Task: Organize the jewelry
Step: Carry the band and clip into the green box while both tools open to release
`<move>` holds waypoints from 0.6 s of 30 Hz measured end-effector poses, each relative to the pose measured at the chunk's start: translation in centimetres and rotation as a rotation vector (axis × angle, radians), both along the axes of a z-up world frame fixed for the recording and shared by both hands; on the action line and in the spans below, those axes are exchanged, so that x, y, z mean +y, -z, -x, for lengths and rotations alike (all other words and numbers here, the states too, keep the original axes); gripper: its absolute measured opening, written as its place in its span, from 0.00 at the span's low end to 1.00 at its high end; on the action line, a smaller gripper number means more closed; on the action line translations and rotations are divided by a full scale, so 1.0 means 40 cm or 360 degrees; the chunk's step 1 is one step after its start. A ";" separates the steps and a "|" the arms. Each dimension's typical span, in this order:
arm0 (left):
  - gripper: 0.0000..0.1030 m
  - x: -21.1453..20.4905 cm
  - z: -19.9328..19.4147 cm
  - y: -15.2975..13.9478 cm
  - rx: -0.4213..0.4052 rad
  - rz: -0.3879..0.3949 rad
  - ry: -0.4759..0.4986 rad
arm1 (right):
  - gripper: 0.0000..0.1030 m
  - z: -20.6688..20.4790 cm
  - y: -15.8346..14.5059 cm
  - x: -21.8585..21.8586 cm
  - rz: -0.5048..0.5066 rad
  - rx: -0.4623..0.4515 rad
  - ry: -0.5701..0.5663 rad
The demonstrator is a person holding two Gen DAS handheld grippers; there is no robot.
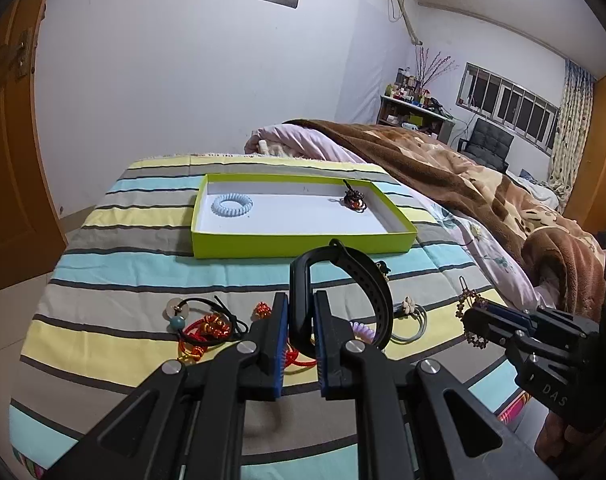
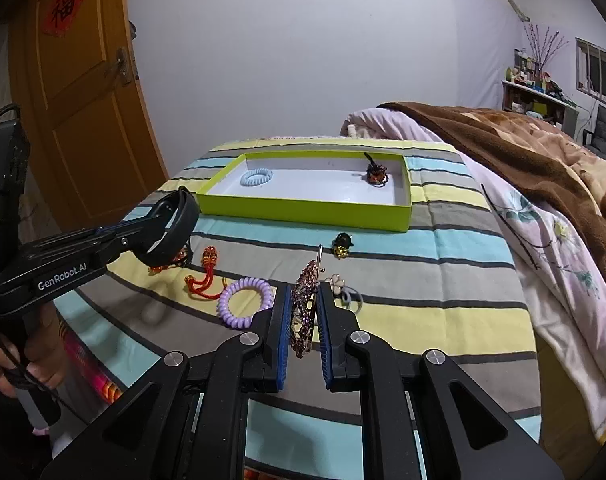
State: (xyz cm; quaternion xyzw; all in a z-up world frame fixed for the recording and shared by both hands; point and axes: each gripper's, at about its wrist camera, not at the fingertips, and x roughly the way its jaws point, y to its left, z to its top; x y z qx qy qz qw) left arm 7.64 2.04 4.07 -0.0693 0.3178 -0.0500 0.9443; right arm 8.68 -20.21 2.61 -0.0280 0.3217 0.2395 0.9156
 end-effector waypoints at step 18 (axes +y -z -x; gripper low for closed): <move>0.12 0.034 -0.099 -0.014 -0.0006 -0.0026 -0.0084 | 0.13 -0.110 -0.024 -0.011 -0.0040 -0.0016 0.0037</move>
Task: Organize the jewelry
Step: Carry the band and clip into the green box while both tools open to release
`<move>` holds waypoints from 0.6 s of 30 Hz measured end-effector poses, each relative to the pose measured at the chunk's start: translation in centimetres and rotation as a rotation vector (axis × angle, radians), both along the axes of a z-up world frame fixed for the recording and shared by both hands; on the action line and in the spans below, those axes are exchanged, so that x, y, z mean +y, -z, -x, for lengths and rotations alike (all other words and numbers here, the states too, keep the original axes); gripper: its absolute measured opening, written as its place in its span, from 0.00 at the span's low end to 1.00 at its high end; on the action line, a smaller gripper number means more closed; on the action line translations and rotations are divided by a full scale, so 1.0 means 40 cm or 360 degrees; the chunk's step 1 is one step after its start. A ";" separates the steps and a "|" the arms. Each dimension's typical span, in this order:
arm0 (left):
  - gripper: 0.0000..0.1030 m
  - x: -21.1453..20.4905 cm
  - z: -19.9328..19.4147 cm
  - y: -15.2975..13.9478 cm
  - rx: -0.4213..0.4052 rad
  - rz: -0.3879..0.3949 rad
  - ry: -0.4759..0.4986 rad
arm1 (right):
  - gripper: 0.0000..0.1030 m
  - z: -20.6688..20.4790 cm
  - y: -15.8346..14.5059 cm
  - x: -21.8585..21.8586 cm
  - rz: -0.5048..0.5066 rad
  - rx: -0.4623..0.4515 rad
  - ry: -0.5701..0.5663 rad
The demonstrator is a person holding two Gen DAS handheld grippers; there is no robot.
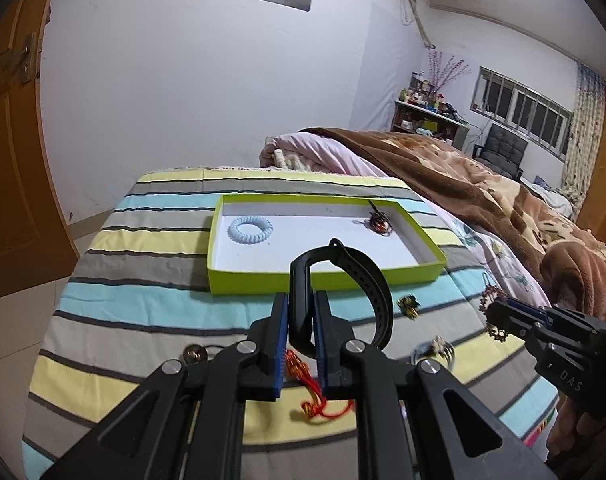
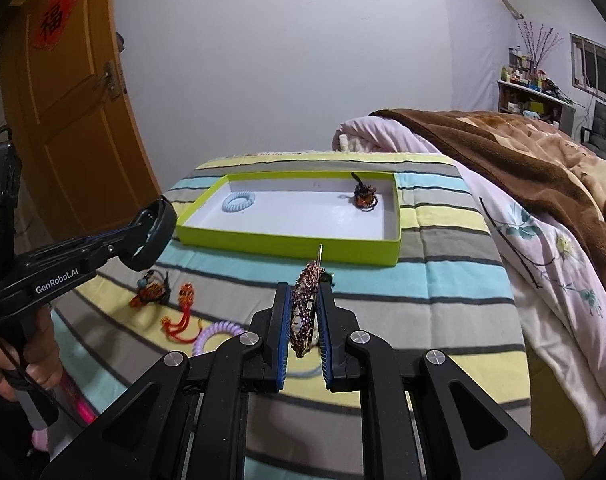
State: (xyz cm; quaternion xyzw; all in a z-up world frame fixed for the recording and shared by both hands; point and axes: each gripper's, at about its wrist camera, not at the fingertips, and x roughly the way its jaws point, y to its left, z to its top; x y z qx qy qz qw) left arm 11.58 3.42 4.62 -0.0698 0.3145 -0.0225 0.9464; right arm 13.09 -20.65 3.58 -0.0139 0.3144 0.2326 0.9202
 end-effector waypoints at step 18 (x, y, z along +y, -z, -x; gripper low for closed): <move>0.12 0.043 -0.169 0.010 0.0019 -0.0094 -0.0047 | 0.13 -0.179 -0.030 0.036 0.0068 -0.0071 0.0001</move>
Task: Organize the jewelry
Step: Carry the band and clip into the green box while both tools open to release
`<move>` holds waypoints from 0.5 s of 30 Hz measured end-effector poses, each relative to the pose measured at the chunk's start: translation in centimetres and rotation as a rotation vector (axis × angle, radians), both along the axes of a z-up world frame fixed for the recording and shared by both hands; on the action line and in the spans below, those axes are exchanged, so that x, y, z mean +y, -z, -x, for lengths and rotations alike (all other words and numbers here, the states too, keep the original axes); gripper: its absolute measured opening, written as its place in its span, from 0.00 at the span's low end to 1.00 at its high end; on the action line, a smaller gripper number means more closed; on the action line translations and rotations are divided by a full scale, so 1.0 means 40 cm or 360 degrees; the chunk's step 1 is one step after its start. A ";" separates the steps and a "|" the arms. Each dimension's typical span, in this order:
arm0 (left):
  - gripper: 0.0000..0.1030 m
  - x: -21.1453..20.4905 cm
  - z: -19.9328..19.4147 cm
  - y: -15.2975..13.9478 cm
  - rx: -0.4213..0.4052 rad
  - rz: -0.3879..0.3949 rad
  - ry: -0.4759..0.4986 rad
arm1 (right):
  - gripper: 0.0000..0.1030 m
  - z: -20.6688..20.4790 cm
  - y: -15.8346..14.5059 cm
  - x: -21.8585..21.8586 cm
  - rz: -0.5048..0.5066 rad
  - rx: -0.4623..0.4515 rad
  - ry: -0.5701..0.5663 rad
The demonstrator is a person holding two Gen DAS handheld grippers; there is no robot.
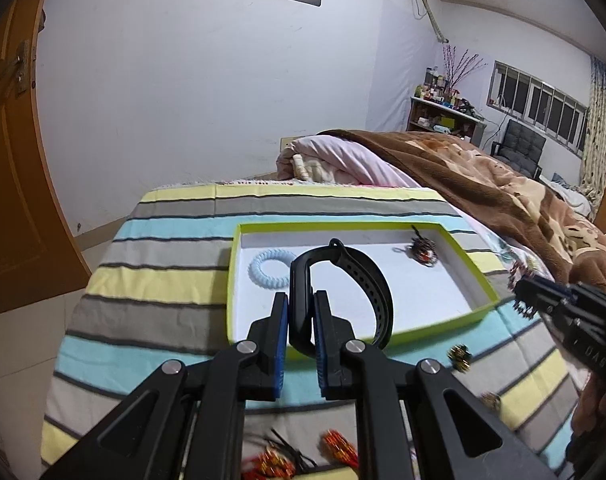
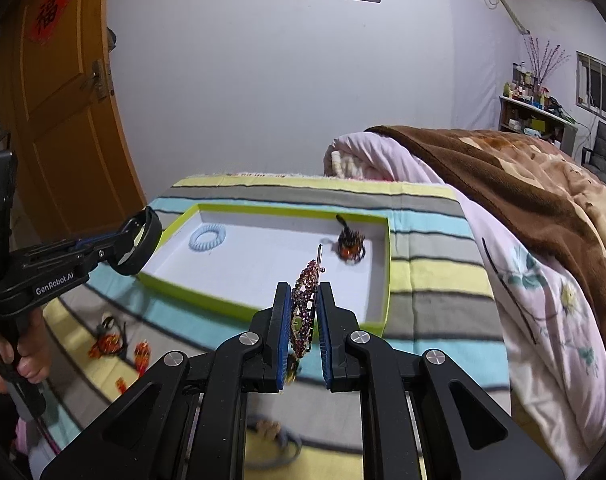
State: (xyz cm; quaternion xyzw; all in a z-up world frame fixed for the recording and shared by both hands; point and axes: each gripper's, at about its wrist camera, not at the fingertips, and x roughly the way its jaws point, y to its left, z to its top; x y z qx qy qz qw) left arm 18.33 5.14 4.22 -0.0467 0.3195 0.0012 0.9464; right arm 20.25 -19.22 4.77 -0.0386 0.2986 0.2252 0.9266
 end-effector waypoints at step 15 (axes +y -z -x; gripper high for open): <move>0.12 0.036 -0.121 0.078 0.0136 -0.0013 -0.0050 | 0.13 -0.184 0.069 0.028 0.0077 0.0099 0.0038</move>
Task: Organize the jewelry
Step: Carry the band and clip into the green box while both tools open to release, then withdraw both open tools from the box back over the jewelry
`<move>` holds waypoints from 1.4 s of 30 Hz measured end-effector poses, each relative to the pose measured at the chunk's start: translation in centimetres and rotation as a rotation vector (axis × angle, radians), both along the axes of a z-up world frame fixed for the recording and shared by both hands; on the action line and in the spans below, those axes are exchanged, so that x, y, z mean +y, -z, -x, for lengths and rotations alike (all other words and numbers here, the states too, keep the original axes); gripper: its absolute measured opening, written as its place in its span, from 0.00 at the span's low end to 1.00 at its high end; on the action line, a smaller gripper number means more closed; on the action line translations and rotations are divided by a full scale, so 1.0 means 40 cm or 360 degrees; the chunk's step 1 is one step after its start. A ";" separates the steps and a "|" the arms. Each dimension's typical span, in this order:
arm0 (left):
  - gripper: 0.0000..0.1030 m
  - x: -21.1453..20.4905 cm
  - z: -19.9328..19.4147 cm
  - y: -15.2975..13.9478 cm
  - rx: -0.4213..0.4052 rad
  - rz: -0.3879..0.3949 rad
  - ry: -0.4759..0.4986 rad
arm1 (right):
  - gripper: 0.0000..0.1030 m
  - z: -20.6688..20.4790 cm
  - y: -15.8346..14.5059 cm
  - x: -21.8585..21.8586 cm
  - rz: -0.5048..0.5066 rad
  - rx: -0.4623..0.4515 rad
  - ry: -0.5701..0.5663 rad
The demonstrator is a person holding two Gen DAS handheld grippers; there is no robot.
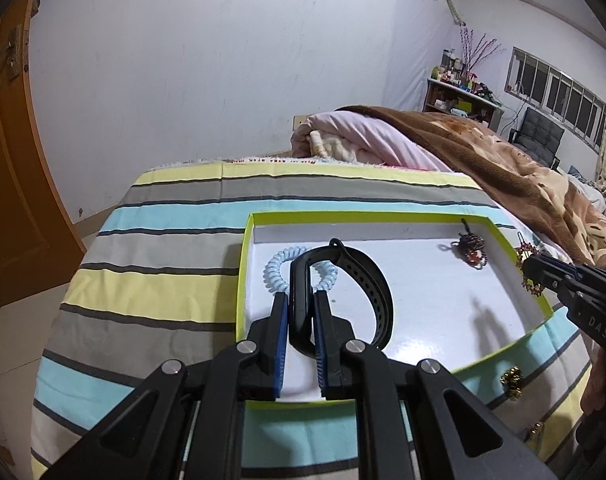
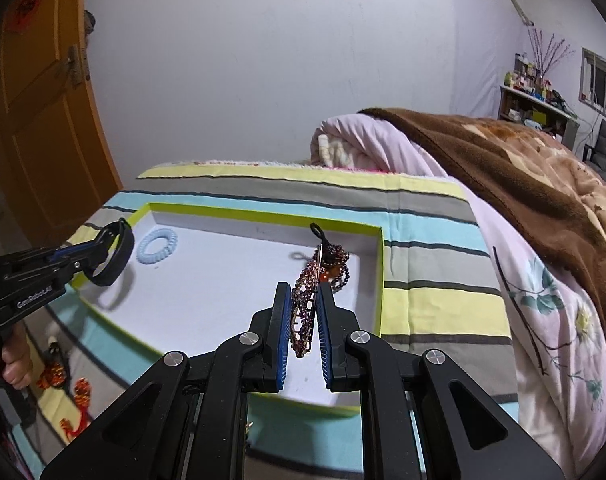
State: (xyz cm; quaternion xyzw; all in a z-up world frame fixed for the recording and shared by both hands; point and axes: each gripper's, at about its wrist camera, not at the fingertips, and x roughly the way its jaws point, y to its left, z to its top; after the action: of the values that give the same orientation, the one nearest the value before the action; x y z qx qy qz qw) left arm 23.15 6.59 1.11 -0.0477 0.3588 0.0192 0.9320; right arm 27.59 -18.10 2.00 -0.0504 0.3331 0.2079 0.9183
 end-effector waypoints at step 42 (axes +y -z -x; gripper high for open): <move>0.19 0.006 0.030 -0.004 0.0028 -0.0009 -0.0005 | 0.22 -0.003 0.015 0.003 0.0032 0.0061 -0.0015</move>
State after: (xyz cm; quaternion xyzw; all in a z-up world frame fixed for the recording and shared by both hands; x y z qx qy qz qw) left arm 21.93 6.83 1.28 -0.0454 0.3668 0.0222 0.9289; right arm 27.72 -17.99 1.40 -0.0573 0.3524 0.2098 0.9102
